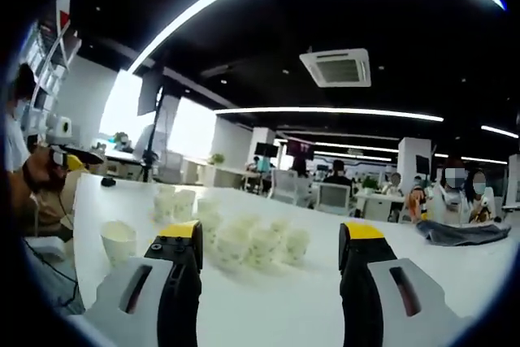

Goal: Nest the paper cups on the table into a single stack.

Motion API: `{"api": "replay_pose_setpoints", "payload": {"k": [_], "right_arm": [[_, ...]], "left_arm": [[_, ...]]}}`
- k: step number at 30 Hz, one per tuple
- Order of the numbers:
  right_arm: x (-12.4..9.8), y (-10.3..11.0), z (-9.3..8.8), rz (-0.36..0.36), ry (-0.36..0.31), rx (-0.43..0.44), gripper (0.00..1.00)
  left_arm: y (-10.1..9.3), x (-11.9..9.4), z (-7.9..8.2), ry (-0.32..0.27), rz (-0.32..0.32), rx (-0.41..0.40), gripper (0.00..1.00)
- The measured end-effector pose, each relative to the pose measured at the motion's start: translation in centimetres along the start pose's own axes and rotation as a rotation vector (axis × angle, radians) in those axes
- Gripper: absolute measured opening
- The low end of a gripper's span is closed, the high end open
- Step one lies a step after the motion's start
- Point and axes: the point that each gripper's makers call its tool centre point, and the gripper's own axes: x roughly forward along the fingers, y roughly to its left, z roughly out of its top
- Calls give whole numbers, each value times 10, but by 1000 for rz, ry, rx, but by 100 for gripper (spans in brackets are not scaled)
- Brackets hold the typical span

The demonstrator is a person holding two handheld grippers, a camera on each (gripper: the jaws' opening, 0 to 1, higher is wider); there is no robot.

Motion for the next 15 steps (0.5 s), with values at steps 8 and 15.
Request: {"api": "replay_pose_setpoints", "payload": {"k": [8, 15], "right_arm": [[29, -28, -16, 19, 38, 9, 71], [44, -48, -30, 16, 62, 6, 71]], "left_arm": [[6, 1, -2, 0, 6, -8, 63], [11, -1, -3, 3, 19, -9, 62]]}}
